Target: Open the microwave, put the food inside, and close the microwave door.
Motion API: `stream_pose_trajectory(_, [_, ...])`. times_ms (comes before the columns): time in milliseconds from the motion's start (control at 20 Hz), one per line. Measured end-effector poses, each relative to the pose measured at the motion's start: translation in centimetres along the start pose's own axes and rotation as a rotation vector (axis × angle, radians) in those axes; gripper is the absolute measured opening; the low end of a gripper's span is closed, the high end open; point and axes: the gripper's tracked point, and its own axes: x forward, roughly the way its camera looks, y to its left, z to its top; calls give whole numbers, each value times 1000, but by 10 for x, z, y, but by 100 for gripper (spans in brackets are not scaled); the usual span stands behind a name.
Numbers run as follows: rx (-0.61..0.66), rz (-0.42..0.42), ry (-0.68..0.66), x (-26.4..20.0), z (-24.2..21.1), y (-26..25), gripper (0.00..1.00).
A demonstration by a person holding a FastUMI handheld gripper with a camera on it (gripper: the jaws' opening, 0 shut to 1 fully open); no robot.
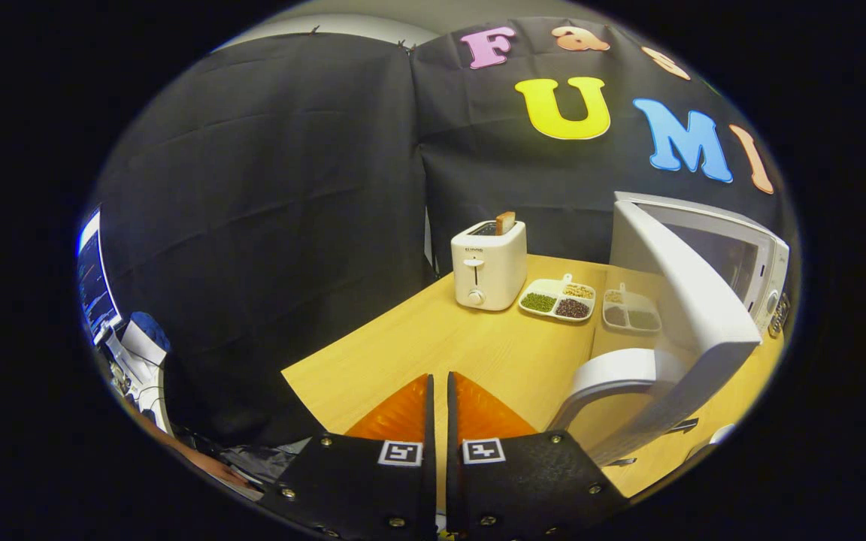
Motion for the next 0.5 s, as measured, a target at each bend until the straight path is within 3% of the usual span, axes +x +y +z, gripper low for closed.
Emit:
stream_pose_trajectory(200, [-34, -87, 26, 0, -6, -23, 5])
stream_pose_trajectory(500, [-16, -116, 39, -9, -9, -42, 1])
